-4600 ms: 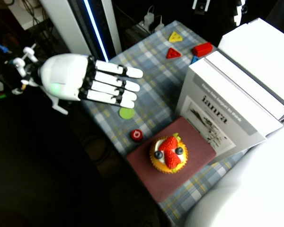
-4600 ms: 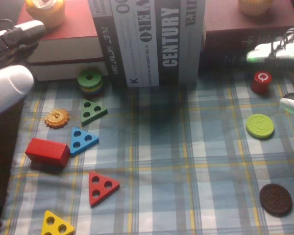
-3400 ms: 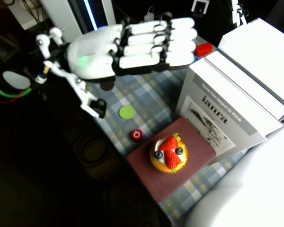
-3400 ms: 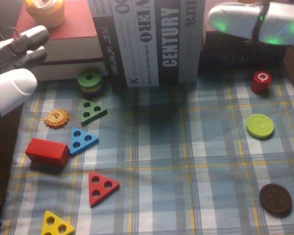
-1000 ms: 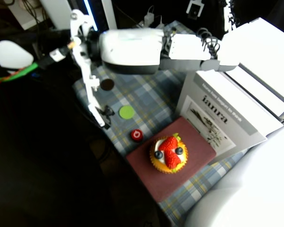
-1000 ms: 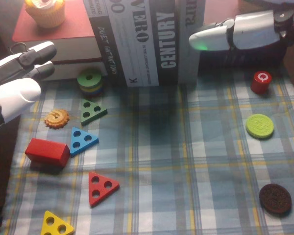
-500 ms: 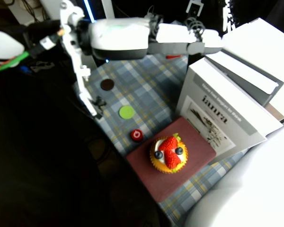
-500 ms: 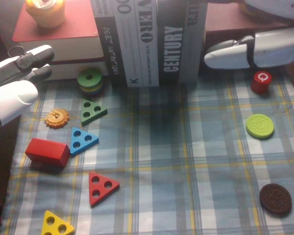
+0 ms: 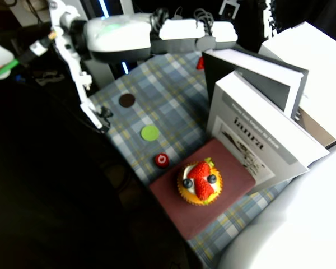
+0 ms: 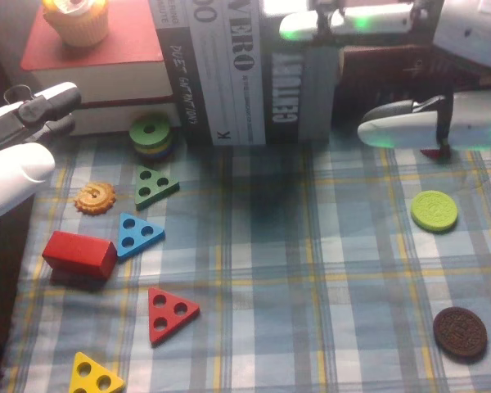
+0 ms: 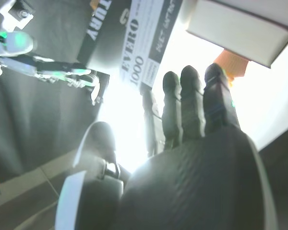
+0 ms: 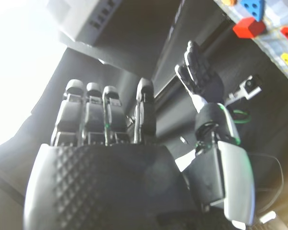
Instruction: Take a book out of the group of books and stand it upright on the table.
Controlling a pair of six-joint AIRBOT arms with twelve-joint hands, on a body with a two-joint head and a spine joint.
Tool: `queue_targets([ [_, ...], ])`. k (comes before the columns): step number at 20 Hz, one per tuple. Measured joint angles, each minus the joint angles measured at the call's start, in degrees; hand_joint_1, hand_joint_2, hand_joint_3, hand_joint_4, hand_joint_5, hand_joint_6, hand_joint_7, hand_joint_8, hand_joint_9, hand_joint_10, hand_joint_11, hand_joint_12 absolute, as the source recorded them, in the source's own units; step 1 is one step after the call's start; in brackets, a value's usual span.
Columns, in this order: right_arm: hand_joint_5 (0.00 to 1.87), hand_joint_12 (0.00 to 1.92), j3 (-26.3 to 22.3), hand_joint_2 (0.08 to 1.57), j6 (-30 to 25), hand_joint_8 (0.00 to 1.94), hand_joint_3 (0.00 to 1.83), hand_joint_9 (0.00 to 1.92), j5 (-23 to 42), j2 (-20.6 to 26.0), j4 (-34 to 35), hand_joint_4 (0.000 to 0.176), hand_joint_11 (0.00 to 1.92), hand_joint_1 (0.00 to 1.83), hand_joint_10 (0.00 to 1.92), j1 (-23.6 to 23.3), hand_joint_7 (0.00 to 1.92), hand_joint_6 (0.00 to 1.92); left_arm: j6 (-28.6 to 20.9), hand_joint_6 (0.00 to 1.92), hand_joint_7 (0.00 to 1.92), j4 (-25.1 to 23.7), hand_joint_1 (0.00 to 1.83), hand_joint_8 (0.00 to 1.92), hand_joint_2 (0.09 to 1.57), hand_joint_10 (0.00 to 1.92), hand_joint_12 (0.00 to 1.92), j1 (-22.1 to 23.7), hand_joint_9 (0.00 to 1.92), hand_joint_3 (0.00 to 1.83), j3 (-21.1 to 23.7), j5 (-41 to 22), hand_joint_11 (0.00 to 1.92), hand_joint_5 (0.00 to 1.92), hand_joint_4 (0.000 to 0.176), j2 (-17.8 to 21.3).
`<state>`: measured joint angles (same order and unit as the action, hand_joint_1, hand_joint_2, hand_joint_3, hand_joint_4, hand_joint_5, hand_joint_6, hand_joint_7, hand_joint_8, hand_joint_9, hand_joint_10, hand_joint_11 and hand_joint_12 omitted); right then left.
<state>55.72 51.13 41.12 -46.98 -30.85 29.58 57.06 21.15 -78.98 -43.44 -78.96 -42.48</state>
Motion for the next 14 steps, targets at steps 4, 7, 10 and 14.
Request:
queue_targets([
  [4,0.36,0.00,-0.52,1.26,0.02,0.00,0.00,0.00,0.94,0.24,-0.20,0.156,0.00,0.11,0.00,1.11,0.04,0.00,-0.17,0.00,0.27,0.04,0.24,0.00,1.39,0.00,0.00,0.00,0.16,0.00,0.00,-0.11,0.00,0.32,0.165,0.00],
  [7,0.33,0.00,0.46,1.28,0.04,0.00,0.00,0.00,0.94,-0.52,0.92,0.141,0.00,0.05,0.00,0.72,0.04,0.00,-0.37,0.00,0.29,0.04,0.24,0.00,1.39,0.00,0.00,-0.17,0.16,0.00,0.00,-0.26,0.00,0.32,0.160,0.00],
  [10,0.33,0.00,4.31,1.25,0.04,0.00,0.00,0.00,0.66,-3.32,5.29,0.175,0.00,0.28,0.00,-1.66,0.00,0.00,-0.42,0.00,0.29,0.31,0.23,0.00,1.39,0.00,0.00,-0.24,0.17,0.00,-0.07,-0.26,0.00,0.32,0.162,-0.17],
  [14,0.22,0.00,8.33,1.29,7.04,0.00,0.01,0.00,-3.48,-7.34,11.69,0.176,0.00,0.03,0.00,-7.34,0.00,0.01,-1.09,0.00,0.27,0.28,0.21,0.00,1.39,0.00,0.00,-0.24,0.16,0.00,-0.20,-0.17,0.00,0.32,0.173,-0.31],
])
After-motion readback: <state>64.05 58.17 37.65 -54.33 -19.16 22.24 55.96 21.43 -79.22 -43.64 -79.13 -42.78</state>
